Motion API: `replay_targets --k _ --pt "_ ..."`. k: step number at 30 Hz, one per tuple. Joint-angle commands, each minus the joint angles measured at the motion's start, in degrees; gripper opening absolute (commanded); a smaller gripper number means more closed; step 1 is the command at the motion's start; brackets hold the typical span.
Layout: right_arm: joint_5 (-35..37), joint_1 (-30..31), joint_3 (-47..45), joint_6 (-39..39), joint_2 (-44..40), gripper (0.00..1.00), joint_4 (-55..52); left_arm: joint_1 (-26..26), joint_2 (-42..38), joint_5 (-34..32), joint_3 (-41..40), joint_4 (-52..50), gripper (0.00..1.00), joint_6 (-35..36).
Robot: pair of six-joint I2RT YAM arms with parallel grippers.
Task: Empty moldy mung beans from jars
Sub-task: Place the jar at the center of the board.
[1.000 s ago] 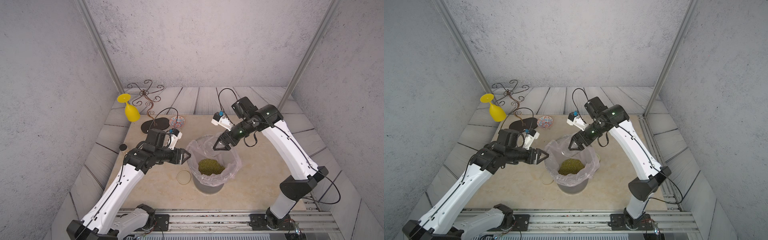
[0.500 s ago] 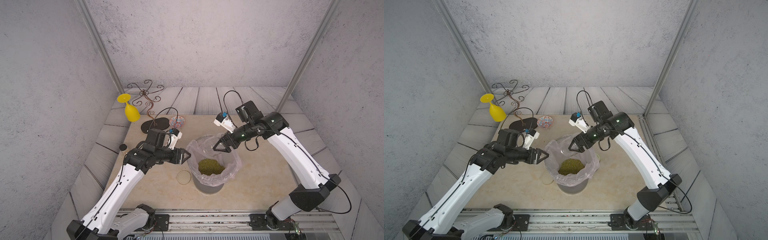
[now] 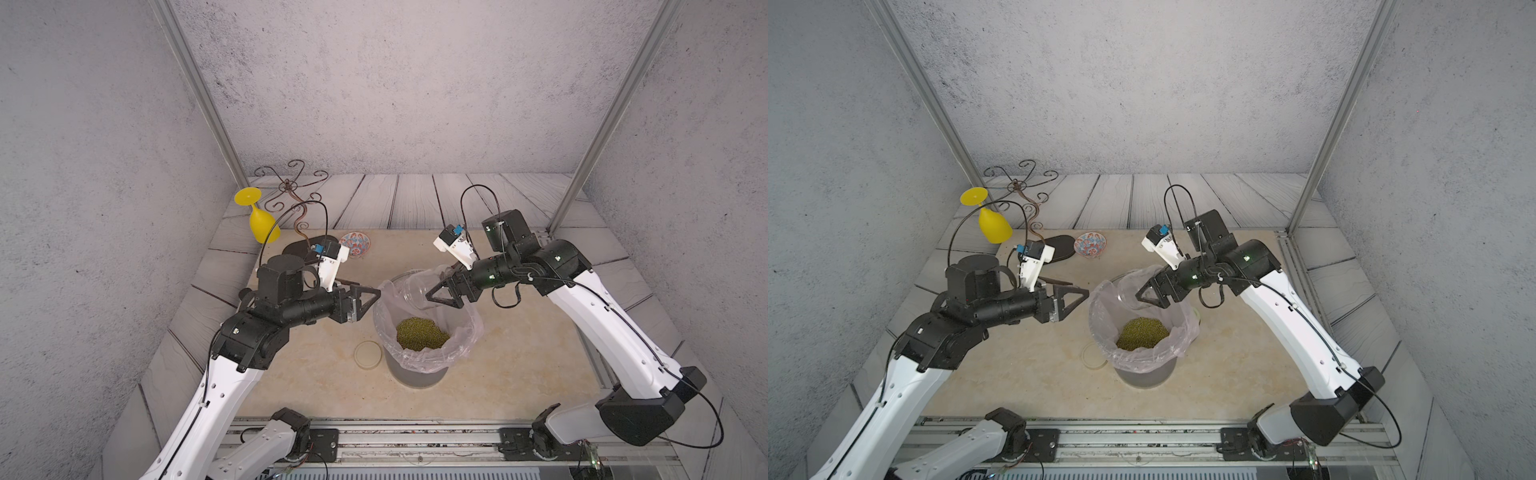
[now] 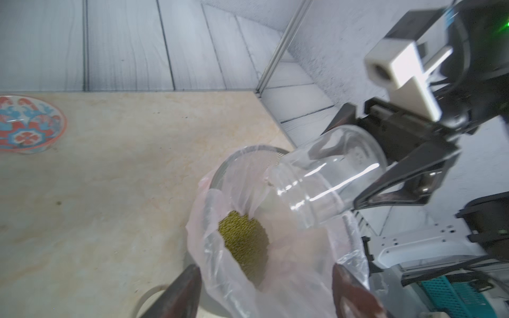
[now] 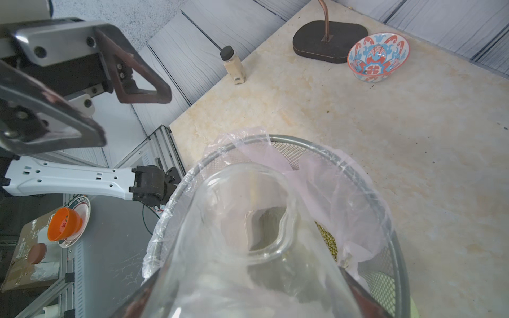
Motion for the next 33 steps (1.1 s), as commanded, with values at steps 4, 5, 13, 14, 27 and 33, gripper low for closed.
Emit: replay_targets --k 4,5,13,14,27,33 --pt "-4.56 -0.16 -1.84 2.47 -4.75 0.65 7.56 -0.17 5.0 14.98 -3.6 22.12 0.76 -12.85" --pt "-4.8 -0.18 -2.15 2.64 -5.0 0.66 8.06 -0.16 5.64 15.87 -3.66 23.6 0.77 -13.78" --pt "-7.77 -0.18 -4.44 5.44 -6.17 0.66 13.6 -0.25 9.28 23.45 -5.04 33.61 0.76 -21.47" --pt "-7.88 -0.16 -4.63 5.58 -6.09 0.65 14.09 -0.38 9.54 24.0 -5.11 34.15 0.76 -21.98" --pt "-8.64 -0.07 -5.51 7.75 -6.34 0.65 18.86 -0.78 11.22 23.64 -4.32 25.1 0.71 -16.62" --pt "-8.21 -0.02 -5.33 7.37 -6.43 0.65 18.16 -0.52 9.68 19.42 -0.85 16.16 0.78 -10.94"
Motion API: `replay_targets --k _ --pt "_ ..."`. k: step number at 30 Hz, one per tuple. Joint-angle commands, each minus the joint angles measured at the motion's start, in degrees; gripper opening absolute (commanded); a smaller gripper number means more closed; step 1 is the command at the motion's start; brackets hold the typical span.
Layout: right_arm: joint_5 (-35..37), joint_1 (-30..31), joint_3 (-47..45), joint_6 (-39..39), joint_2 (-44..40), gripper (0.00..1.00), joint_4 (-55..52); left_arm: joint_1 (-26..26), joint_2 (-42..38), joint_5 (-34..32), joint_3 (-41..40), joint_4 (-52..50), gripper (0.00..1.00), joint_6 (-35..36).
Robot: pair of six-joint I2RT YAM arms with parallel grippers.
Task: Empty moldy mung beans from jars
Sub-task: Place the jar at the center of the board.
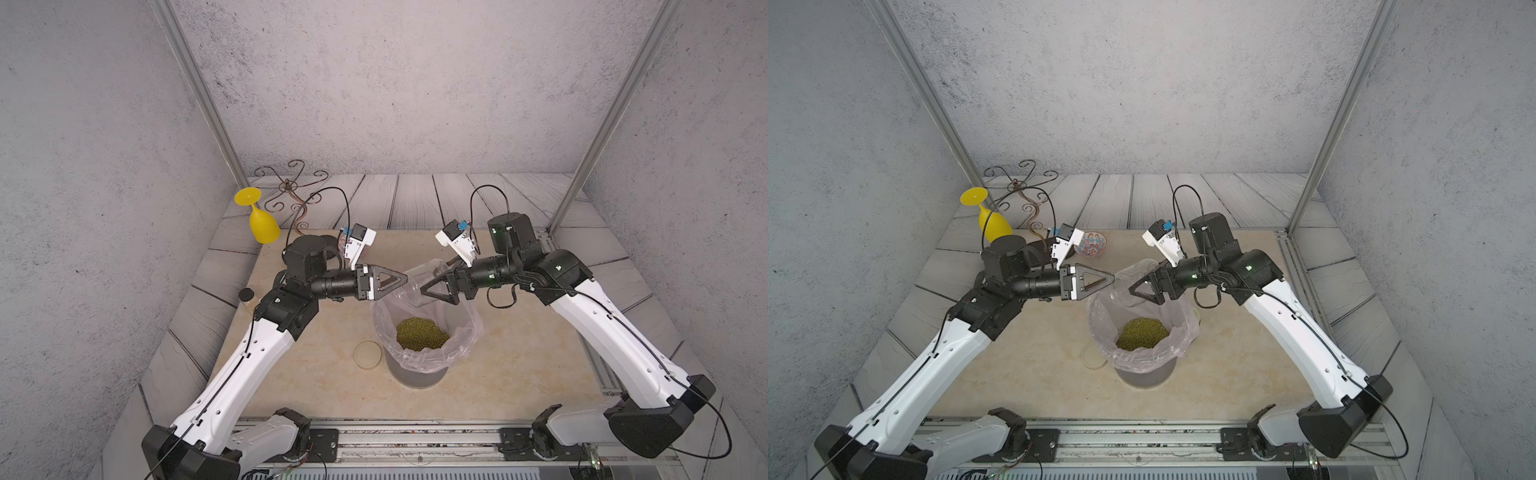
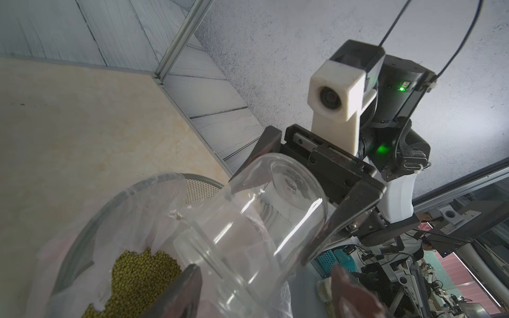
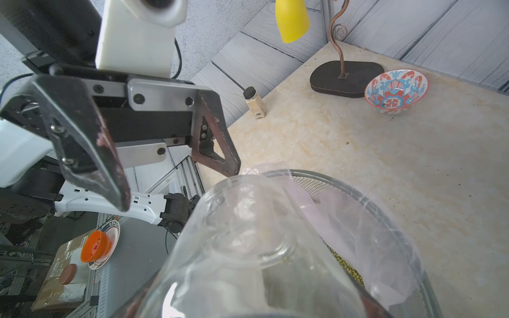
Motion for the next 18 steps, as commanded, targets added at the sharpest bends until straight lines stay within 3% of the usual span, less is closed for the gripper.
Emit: replay_targets --k 1,8,18 --pt "-2.52 0.11 1.28 0.16 -3.04 0.65 5.28 -0.17 -0.87 -1.29 2.79 -6.6 0.78 4.03" --pt "-2.31 0.1 1.12 0.1 -3.37 0.64 5.42 -0.12 -0.9 -3.05 2.68 -9.78 0.79 4.0" --pt "-4.28 0.42 -0.28 2.75 -3.69 0.63 10.09 -0.34 0.56 4.21 -2.27 12.78 0.76 -11.76"
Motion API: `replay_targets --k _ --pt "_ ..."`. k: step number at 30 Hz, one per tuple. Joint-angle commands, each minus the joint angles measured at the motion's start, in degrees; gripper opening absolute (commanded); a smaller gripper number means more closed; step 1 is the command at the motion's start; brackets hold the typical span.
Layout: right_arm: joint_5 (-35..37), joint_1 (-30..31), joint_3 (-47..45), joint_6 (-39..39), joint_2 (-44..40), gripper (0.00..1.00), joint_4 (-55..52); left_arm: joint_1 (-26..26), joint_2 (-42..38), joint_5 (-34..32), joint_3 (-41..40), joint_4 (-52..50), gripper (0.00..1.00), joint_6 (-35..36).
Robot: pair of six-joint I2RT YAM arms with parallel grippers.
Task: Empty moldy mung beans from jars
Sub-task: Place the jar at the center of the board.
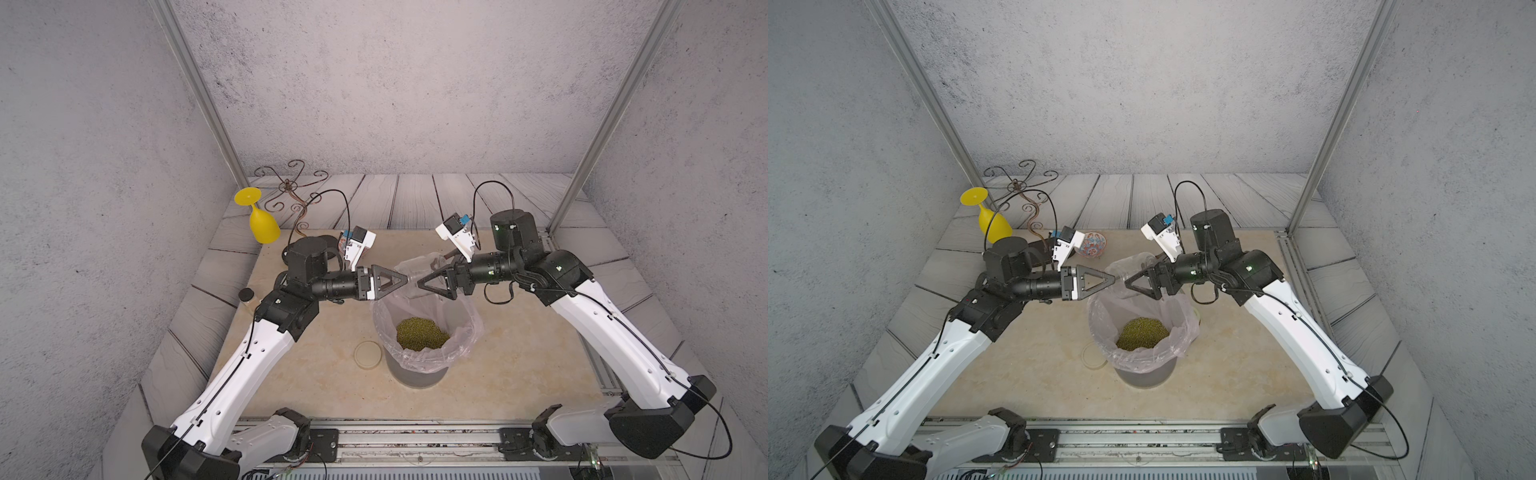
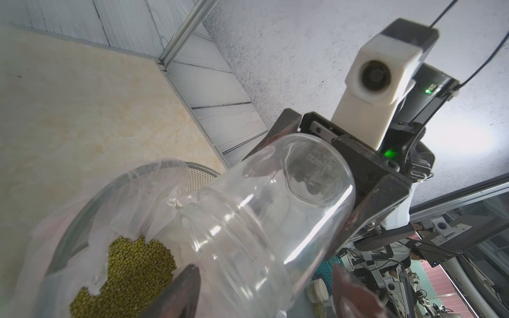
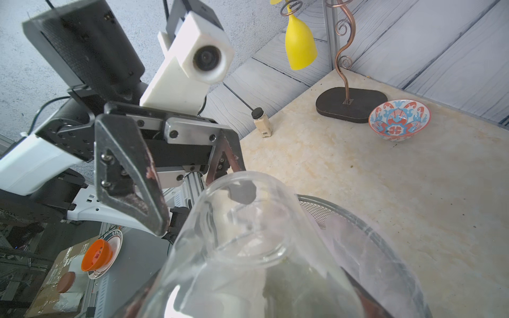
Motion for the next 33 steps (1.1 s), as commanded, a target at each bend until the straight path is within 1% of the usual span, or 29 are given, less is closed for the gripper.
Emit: replay_targets --k 1,3,7,12,14,16,17,22,27,30,31,32,33 --pt "-2.9 0.53 0.02 1.27 -3.38 0.63 4.75 -0.3 0.95 3.63 -0.7 9.99 0.74 -5.93" --pt "-3.1 0.65 0.02 1.52 -3.2 0.63 5.11 -0.32 1.37 3.75 -1.17 11.6 0.7 -7.05" --pt "-3.1 0.96 -0.18 1.69 -2.99 0.63 5.41 -0.3 1.75 4.26 -2.77 17.4 0.55 -11.01" --pt "-3.78 1.62 -0.63 1.71 -2.98 0.63 6.49 -0.3 3.26 5.29 -4.81 25.81 0.42 -17.41" --pt "-3.89 1.72 -0.68 1.73 -3.15 0.63 6.92 -0.3 3.76 5.43 -5.83 30.17 0.33 -20.57" --pt "-3.98 1.8 -0.6 1.64 -3.09 0.63 7.01 -0.27 4.01 5.26 -6.38 33.02 0.21 -22.9" --pt "-3.97 1.8 -0.54 1.62 -3.12 0.63 7.0 -0.3 4.02 5.03 -6.43 34.04 0.16 -23.49" --pt "-4.25 1.8 -1.29 1.84 -3.66 0.63 8.29 -0.34 4.11 4.99 -6.06 34.64 0.0 -24.45" --pt "-4.4 1.84 -1.47 1.88 -3.99 0.63 8.63 -0.34 4.24 4.9 -6.31 34.28 0.0 -24.94" --pt "-4.85 1.83 -1.61 2.09 -4.42 0.61 9.35 -0.39 4.68 5.24 -6.02 31.73 0.01 -23.96" --pt "-5.03 1.82 -1.67 2.2 -4.47 0.61 9.67 -0.39 4.82 5.12 -5.72 29.71 0.1 -22.79" --pt "-5.16 1.85 -1.7 2.29 -4.56 0.61 9.88 -0.39 4.82 4.92 -5.47 27.53 0.17 -21.47" --pt "-5.35 1.88 -1.72 2.41 -4.56 0.61 10.15 -0.39 4.89 4.71 -5.37 26.2 0.21 -20.66"
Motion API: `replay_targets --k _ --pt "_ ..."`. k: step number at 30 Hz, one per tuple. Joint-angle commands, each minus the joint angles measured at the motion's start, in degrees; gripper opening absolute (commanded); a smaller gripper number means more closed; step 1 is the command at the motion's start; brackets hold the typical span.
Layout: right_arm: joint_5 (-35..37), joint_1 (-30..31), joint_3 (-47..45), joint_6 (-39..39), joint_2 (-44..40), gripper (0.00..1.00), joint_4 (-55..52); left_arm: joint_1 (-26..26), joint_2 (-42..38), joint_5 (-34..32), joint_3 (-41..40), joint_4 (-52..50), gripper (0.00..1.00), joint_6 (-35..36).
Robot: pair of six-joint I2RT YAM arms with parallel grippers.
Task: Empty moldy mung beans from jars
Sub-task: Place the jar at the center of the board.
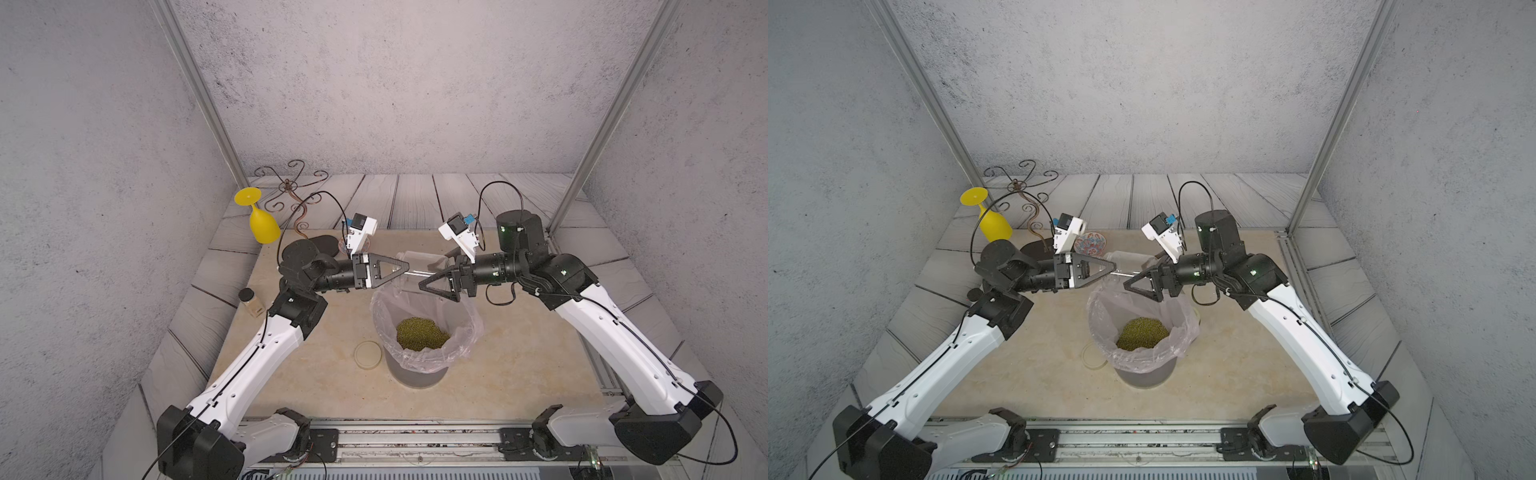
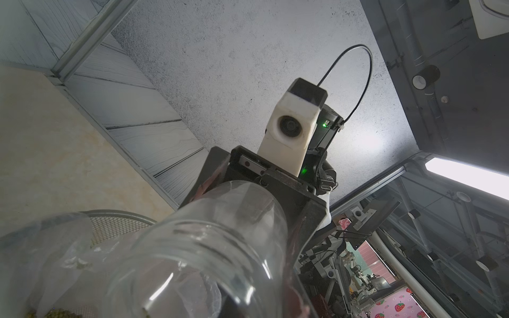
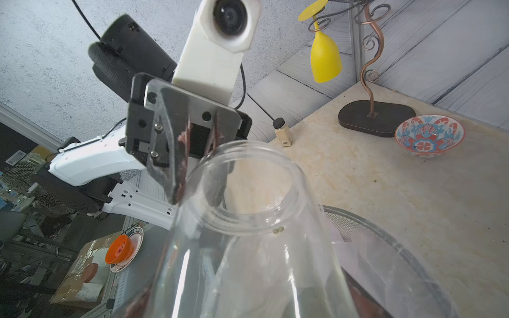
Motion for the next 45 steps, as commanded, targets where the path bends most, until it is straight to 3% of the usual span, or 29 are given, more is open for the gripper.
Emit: replay_targets --k 1,5,7,10,12,18,23,29,34,39,45 --pt "-0.69 1.3 0.23 0.9 -2.66 0.61 6.86 -0.56 2.1 -3.93 0.02 -8.87 0.26 3.18" --pt "-1.17 1.37 -0.24 1.38 -2.57 0.6 7.77 -0.69 2.99 -3.85 0.35 -9.04 0.48 3.31" --pt "-1.15 1.5 -0.23 1.44 -2.48 0.6 7.86 -0.82 3.24 -3.75 0.62 -9.38 0.5 3.81" --pt "-0.91 1.52 0.09 0.99 -2.32 0.6 7.08 -0.91 3.42 -3.58 0.91 -9.57 0.13 4.11" --pt "-0.75 1.63 0.23 0.9 -2.26 0.6 6.72 -0.91 3.2 -3.92 0.84 -8.94 0.0 3.99" --pt "-0.17 1.65 0.43 0.6 -2.56 0.61 6.48 -0.97 3.51 -3.73 0.04 -4.69 0.0 0.91" --pt "2.29 1.56 0.77 -0.77 -4.96 0.92 4.93 -0.91 4.55 -4.15 -2.32 3.87 0.0 -5.55" --pt "8.57 1.56 2.66 -3.44 -10.86 0.99 -1.3 -0.83 9.15 -7.2 -6.5 30.05 0.0 -23.35" --pt "11.7 1.49 5.52 -4.18 -14.95 0.99 -4.96 -0.78 15.61 -15.26 -8.51 53.67 0.0 -39.05" --pt "13.68 1.47 7.93 -4.96 -17.3 0.99 -8.21 -1.0 15.3 -20.82 -10.05 55.0 0.0 -39.3" --pt "15.79 1.54 5.21 -6.61 -17.69 0.99 -12.52 -1.31 13.14 -20.7 -8.94 50.69 0.0 -37.61"
